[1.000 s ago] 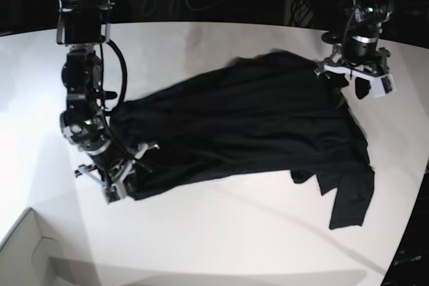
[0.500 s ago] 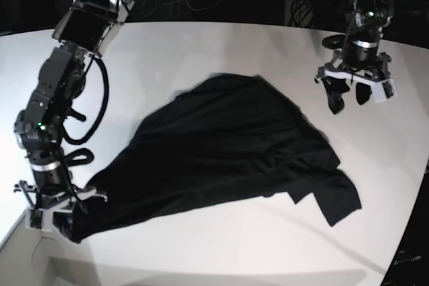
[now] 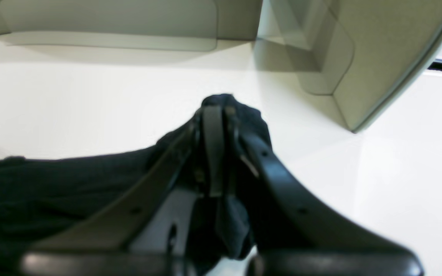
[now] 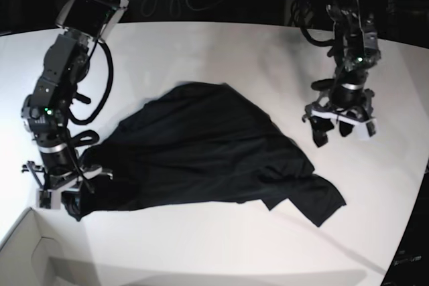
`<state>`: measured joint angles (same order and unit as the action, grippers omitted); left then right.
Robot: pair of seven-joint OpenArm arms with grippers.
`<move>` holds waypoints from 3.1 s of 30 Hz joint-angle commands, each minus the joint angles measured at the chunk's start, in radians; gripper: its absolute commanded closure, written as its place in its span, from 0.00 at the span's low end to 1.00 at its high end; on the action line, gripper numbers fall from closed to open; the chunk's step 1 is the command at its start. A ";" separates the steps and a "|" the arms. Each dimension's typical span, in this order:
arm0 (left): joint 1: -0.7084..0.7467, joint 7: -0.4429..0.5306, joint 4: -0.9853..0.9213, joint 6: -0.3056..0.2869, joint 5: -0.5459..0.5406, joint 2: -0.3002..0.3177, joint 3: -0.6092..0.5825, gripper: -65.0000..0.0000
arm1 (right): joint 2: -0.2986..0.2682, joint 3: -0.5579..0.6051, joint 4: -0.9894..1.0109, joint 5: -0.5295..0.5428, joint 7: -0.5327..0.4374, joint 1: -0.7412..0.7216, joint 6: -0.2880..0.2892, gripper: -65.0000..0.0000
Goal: Layout the t-shirt on the table in an organized manner, then fold the t-shirt properly
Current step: 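Lift the shirt with both grippers and pull it toward the robot, then stretch the shirt between grippers and lay it down, releasing right gripper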
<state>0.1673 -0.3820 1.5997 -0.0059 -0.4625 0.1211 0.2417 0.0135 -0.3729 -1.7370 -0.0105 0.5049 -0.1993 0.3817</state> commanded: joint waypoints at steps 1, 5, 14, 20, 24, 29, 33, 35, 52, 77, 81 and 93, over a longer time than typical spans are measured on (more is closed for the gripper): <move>-0.030 0.019 -0.008 0.002 0.003 0.007 -0.011 0.38 | -0.007 0.002 -0.019 0.013 -0.027 -0.009 0.001 1.00; -0.125 0.021 -0.123 0.002 0.006 0.002 -0.058 0.39 | -0.007 0.002 -0.019 0.013 -0.027 0.019 0.001 1.00; -0.300 0.024 -0.342 0.002 0.001 0.001 -0.124 0.39 | -0.011 0.004 -0.019 0.011 -0.027 0.057 0.003 1.00; -0.401 0.024 -0.494 0.002 0.005 -0.042 -0.146 0.43 | -0.013 0.004 -0.019 0.011 -0.027 0.071 0.003 1.00; -0.412 0.024 -0.506 0.002 0.001 -0.059 -0.144 0.82 | -0.028 0.004 -0.013 0.011 -0.027 0.076 0.003 1.00; -0.407 0.016 -0.442 0.004 0.000 -0.059 -0.137 0.96 | -0.050 0.002 -0.011 0.011 -0.027 0.071 0.003 1.00; -0.386 0.013 -0.315 0.010 0.000 -0.051 -0.137 1.00 | -0.053 0.002 -0.011 0.011 -0.028 0.060 0.003 1.00; -0.377 0.013 -0.235 0.010 0.000 -0.050 -0.135 1.00 | -0.066 -0.002 -0.011 0.011 -0.028 0.041 0.003 1.00; -0.622 0.022 -0.279 0.011 0.001 -0.050 -0.135 1.00 | -0.142 -0.005 0.151 0.001 -0.028 -0.145 0.001 1.00; -0.446 0.013 0.047 0.011 0.000 -0.011 -0.103 1.00 | -0.212 -0.105 0.248 -0.081 -0.028 -0.219 0.003 1.00; -0.303 0.013 0.182 0.011 -0.002 -0.011 -0.017 1.00 | -0.212 -0.105 0.248 -0.081 -0.028 -0.219 0.006 1.00; 0.039 0.018 0.417 0.011 -0.101 -0.011 0.140 1.00 | -0.120 -0.094 -0.093 -0.078 -0.028 -0.056 0.010 1.00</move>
<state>0.2108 -0.4007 1.9965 -0.0063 -0.5751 0.0990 0.3710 -0.0933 -0.4618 -1.8141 -0.0963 0.5064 -0.2359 0.4034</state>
